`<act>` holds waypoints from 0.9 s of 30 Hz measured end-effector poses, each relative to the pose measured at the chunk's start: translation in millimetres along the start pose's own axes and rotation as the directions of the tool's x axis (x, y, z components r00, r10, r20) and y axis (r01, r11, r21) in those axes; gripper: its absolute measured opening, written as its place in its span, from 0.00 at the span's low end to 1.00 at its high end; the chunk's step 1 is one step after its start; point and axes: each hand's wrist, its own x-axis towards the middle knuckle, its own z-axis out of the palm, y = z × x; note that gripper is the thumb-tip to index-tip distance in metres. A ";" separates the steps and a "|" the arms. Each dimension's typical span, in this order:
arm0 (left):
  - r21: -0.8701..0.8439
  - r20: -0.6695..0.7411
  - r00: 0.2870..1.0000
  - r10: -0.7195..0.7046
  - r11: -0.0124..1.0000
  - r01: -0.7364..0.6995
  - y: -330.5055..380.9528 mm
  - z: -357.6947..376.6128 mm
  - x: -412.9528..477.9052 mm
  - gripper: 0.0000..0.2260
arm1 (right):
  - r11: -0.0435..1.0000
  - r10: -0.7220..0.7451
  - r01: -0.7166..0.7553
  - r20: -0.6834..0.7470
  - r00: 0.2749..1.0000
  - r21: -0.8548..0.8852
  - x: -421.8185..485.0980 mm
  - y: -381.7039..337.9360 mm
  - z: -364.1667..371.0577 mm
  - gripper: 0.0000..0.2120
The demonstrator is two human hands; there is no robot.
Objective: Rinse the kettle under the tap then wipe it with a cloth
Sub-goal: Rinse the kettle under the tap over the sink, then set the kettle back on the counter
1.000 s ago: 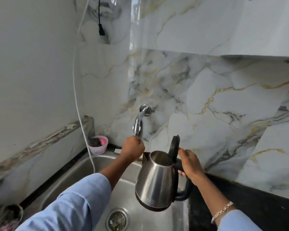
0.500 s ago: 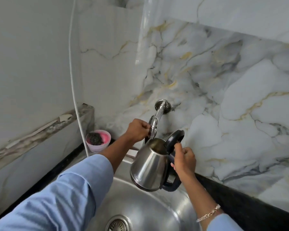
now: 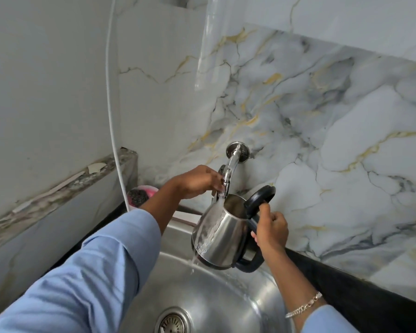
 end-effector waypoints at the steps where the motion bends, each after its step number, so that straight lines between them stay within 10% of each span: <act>1: -0.007 -0.012 1.000 -0.010 1.000 0.009 -0.7 1.3 -0.8 0.08 | 1.000 0.000 0.000 0.001 1.000 -0.006 -0.3 0.5 -2.4 0.28; 6: 0.140 -0.526 0.850 -0.002 0.986 0.089 2.5 44.1 -13.0 0.15 | 0.999 0.021 -0.020 -0.008 1.000 0.028 -7.4 12.1 -26.2 0.32; 11: 0.016 -0.678 0.734 -0.031 0.998 0.056 14.9 97.4 -50.7 0.21 | 0.996 -0.046 0.051 -0.070 0.996 0.074 -25.5 28.4 -76.2 0.29; 16: -0.172 -0.118 0.958 -0.260 0.956 0.238 25.3 166.2 -96.8 0.14 | 0.991 -0.129 0.131 -0.064 0.990 0.032 -37.1 59.1 -154.3 0.24; 27: 0.071 0.286 0.872 -0.397 0.916 0.394 37.7 298.9 -134.0 0.21 | 0.971 -0.170 0.186 0.112 0.979 -0.153 -41.5 136.7 -316.1 0.23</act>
